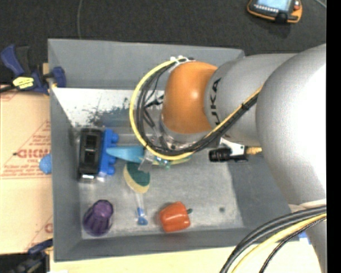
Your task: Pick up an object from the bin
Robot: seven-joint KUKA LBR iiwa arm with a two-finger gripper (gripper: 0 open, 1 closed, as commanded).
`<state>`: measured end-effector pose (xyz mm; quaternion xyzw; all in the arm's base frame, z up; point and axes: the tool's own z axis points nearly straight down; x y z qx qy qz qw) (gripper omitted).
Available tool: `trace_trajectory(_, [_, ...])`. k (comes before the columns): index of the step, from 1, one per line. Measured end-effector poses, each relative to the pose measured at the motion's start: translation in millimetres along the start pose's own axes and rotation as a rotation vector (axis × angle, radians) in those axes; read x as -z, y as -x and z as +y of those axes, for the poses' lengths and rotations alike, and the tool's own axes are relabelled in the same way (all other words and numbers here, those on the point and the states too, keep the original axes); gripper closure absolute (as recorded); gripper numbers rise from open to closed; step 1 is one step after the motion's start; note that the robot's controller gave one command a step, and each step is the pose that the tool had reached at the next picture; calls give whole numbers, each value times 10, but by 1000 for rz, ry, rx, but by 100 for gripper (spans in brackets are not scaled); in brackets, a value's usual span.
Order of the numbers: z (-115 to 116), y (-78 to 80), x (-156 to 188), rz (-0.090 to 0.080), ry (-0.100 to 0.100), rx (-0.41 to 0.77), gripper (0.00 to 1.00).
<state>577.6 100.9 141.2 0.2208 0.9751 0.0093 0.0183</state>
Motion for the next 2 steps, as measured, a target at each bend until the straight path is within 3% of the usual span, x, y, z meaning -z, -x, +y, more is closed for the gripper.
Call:
trace_trajectory(1, [-125,-87,1065,0,-2,181,100])
trace_trajectory(2, [-43,-8,242,9,-8,16,100])
